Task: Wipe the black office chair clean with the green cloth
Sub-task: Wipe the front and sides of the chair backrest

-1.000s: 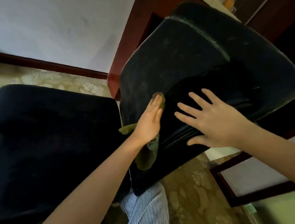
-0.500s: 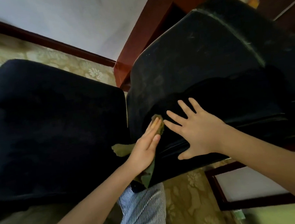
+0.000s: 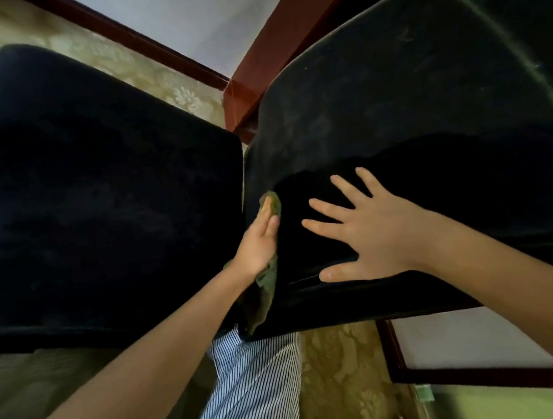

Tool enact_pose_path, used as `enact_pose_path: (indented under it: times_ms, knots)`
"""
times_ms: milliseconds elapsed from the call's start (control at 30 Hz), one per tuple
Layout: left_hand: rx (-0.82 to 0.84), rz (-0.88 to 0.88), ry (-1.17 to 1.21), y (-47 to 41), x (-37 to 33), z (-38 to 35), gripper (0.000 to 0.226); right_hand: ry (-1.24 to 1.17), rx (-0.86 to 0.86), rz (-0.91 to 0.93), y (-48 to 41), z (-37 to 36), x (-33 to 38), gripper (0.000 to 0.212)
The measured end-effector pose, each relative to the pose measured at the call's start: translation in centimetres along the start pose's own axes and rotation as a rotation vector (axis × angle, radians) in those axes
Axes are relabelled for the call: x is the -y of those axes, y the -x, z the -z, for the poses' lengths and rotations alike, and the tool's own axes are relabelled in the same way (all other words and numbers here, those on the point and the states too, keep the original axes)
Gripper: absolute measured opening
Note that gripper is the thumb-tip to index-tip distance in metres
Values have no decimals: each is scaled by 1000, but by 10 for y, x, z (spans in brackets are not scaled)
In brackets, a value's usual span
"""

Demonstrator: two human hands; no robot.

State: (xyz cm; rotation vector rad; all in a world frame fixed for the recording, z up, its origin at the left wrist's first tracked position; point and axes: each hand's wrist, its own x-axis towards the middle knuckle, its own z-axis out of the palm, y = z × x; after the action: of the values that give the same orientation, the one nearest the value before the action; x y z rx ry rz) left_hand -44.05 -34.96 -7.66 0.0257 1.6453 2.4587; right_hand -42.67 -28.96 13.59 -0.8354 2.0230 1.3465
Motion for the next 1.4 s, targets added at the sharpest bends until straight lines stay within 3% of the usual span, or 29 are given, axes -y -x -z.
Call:
enact_pose_path:
  times_ms: [133, 433, 533, 633, 833, 1067, 1200, 1333, 1400]
  knots:
    - [-3, -43, 73, 46, 10, -4, 45, -33, -5, -1, -5, 1, 0, 81]
    - [76, -299, 4, 17, -15, -19, 44, 0, 11, -52, -12, 2, 3, 93]
    - [3, -230, -46, -3, -6, -16, 44, -26, 5, -4, -20, 2, 7, 80]
    - [-63, -33, 75, -22, 6, -10, 45, -56, 24, 69, -25, 3, 10, 69]
    - [-94, 297, 260, -19, 35, -4, 41, -78, 68, 77, -29, 4, 10, 92]
    - [-62, 197, 373, 49, 36, -13, 42, -58, 90, 85, -30, 5, 11, 89]
    - [-87, 99, 347, 38, 29, -14, 44, -51, 109, 101, -43, 4, 14, 87]
    - [-49, 48, 307, 4, 35, -8, 45, -63, 152, 109, -56, 8, 13, 68]
    - [-53, 66, 299, -16, 41, -7, 46, -43, 160, 116, -59, 8, 14, 75]
